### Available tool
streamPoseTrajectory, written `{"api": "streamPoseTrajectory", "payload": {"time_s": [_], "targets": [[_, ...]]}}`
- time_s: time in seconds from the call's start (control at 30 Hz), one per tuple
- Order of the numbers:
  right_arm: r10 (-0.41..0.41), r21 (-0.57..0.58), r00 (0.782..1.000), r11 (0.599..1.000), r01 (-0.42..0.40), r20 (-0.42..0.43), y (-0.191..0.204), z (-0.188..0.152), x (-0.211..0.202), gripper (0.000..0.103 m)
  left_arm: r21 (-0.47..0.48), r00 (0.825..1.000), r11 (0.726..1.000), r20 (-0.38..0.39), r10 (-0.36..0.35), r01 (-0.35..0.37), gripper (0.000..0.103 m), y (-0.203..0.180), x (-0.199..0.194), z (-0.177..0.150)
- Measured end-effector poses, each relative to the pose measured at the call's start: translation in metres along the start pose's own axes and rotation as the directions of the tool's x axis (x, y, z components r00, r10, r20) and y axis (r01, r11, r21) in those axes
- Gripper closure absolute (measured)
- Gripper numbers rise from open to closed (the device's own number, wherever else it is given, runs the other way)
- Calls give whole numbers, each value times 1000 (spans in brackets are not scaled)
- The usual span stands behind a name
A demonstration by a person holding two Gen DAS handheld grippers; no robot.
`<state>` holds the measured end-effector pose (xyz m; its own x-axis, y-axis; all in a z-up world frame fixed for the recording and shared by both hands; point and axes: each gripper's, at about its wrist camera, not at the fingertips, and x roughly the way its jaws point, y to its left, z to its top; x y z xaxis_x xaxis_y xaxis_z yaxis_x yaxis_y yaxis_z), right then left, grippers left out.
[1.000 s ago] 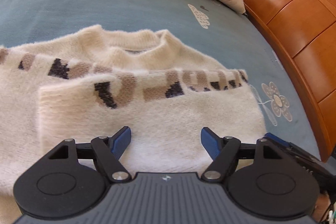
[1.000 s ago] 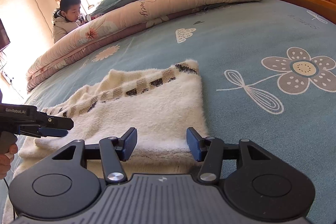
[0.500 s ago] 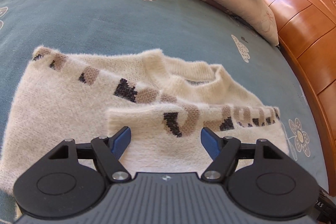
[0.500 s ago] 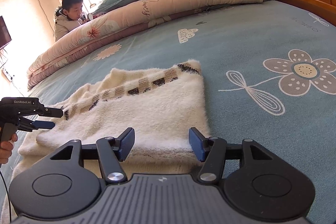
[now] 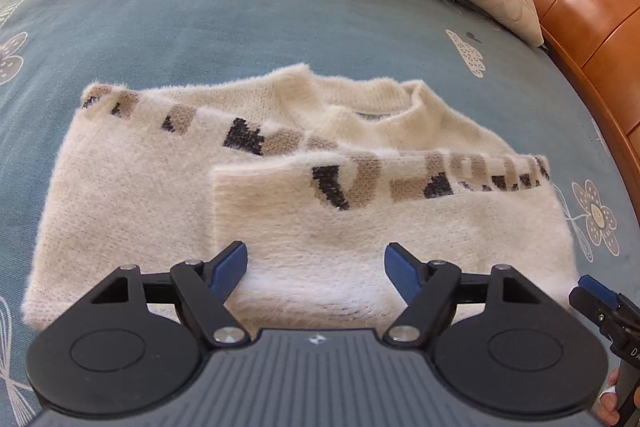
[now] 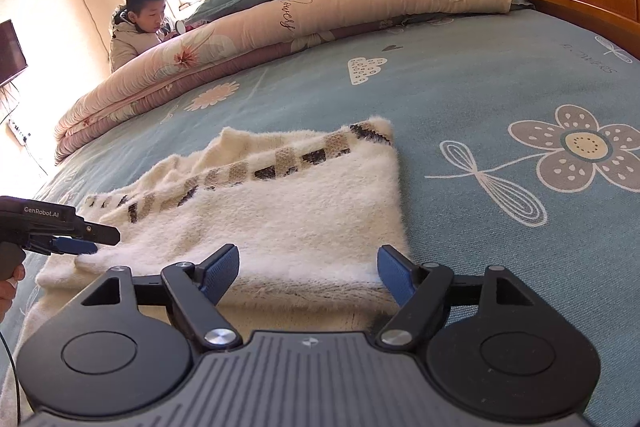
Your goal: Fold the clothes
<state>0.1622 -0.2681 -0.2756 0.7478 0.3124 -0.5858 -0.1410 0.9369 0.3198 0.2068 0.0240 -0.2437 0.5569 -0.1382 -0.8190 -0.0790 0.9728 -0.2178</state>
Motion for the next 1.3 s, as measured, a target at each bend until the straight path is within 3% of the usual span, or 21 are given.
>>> {"api": "streamPoseTrajectory", "payload": {"time_s": [0.07, 0.27, 0.5, 0.67, 0.77, 0.9, 1.03, 1.1, 1.17, 1.3], "targets": [[-40, 15, 999, 999, 40, -9, -1, 2, -4, 11, 39, 1000, 999, 12, -4, 4, 27, -9, -20, 1], [-31, 93, 1000, 995, 31, -4, 6, 12, -31, 11, 153, 1000, 988, 8, -29, 27, 27, -30, -87, -13], [78, -44, 994, 996, -75, 77, 71, 2, -111, 3, 270, 993, 962, 94, -74, 46, 25, -36, -202, -41], [13, -155, 999, 988, -6, 49, 115, -35, -143, 0, 375, 981, 926, 154, -115, 49, 13, -30, -261, -71], [-31, -210, 1000, 977, 29, -5, 135, -65, -141, 0, 413, 985, 910, 145, -98, 30, 13, -26, -252, -95], [-148, -276, 988, 952, 130, -46, 150, -108, -118, 0, 398, 988, 916, 116, -100, 46, 13, -9, -195, -129], [-240, -320, 970, 923, 211, -51, 153, -136, -100, 0, 424, 994, 902, 102, 38, -78, 14, -4, -132, -174], [-259, -295, 961, 929, 222, -94, 147, -145, -91, 0, 434, 994, 896, 90, 58, -92, 14, -2, -114, -193], [-263, -247, 955, 943, 224, -138, 138, -154, -84, 0, 394, 996, 916, 70, 56, -79, 14, 6, -103, -207], [-223, -207, 972, 957, 203, -75, 129, -172, -97, 0, 287, 996, 957, 86, 2, -27, 9, 28, -101, -227]]}}
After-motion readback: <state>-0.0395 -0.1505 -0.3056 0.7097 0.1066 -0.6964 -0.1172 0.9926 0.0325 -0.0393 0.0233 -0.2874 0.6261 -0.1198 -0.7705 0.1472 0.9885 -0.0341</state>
